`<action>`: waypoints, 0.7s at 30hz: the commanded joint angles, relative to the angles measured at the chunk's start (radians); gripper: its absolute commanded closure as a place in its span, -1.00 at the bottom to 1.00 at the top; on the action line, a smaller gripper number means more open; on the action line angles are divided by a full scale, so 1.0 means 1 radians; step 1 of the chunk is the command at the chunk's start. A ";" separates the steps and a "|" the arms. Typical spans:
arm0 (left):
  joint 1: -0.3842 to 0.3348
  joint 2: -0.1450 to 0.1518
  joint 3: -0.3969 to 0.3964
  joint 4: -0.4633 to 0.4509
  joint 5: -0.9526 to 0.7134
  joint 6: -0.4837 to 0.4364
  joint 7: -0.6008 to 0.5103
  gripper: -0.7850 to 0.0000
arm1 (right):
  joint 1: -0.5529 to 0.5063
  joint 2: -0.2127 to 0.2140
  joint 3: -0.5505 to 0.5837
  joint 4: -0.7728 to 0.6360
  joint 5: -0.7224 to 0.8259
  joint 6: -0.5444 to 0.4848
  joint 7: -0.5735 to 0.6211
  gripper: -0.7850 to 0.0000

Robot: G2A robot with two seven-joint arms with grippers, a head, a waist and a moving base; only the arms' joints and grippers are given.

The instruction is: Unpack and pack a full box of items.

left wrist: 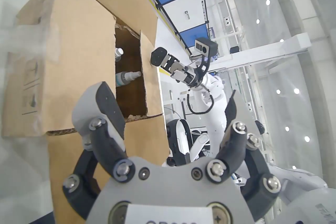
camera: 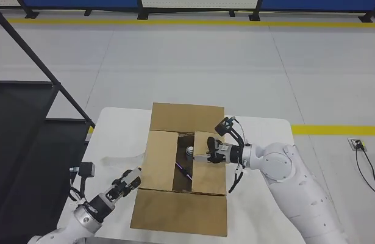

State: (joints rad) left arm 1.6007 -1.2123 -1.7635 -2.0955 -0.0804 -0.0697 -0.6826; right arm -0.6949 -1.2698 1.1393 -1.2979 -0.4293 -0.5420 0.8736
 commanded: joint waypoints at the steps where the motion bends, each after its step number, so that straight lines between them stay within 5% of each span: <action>1: 0.031 0.006 -0.086 0.006 -0.044 -0.003 -0.045 -1.00 | 0.000 0.000 -0.001 -0.001 -0.003 0.001 0.002 -1.00; 9: 0.107 0.039 -0.249 0.117 -0.076 -0.015 -0.367 -1.00 | -0.020 -0.001 0.007 -0.012 -0.002 0.056 -0.068 -1.00; 16: 0.046 0.071 -0.212 0.208 -0.092 0.053 -0.665 -1.00 | -0.021 0.006 0.104 0.092 0.133 0.073 -0.220 -1.00; 21: -0.015 0.084 -0.153 0.274 -0.098 0.085 -0.733 -1.00 | -0.017 0.006 0.127 0.152 0.181 0.063 -0.303 -1.00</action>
State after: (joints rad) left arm 1.5982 -1.1292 -1.9311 -1.8334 -0.1748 0.0102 -1.4169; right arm -0.7125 -1.2638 1.2653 -1.1544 -0.2566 -0.4683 0.5773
